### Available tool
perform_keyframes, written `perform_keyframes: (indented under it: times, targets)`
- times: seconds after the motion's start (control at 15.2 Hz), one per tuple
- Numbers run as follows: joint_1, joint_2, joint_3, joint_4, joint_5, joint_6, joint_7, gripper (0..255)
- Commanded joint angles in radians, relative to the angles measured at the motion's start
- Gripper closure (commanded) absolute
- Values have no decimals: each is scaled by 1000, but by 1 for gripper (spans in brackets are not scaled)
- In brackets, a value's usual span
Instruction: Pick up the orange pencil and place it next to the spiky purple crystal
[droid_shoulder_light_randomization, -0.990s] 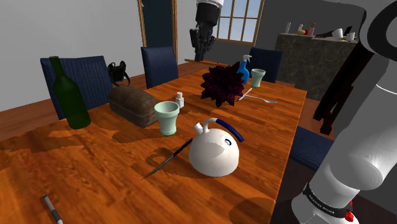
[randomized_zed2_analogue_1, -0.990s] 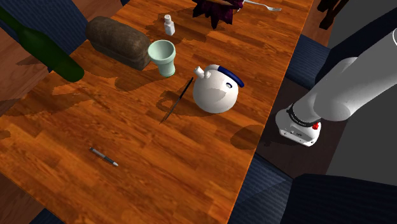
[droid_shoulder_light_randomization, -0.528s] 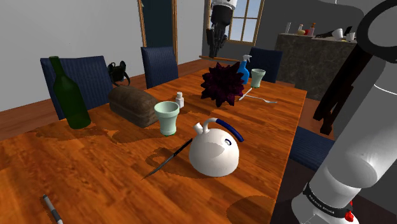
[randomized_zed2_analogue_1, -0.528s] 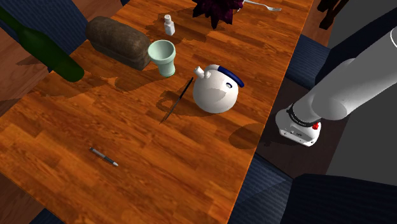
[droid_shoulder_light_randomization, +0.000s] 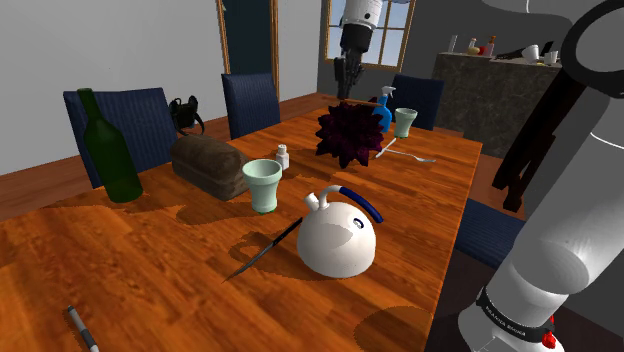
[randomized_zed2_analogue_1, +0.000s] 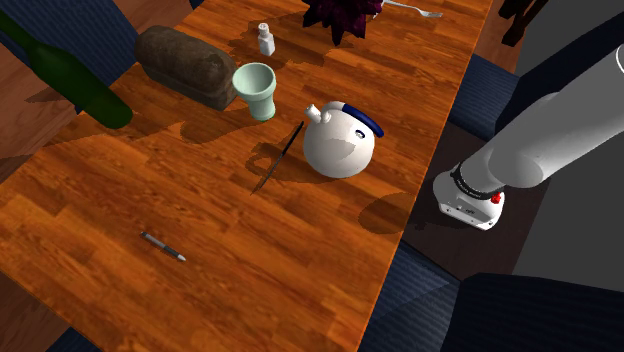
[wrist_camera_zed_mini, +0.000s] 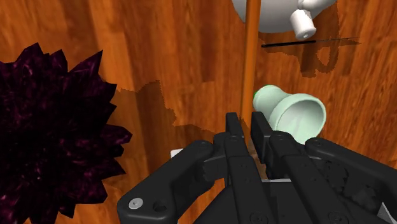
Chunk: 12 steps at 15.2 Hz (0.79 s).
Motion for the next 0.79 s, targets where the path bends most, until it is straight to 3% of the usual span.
perform_keyframes:
  times: [0.0,0.73]
  targets:
    - [1,-8,1,-38,0,30,-6,255]
    - [2,-41,3,-225,2,181,-37,255]
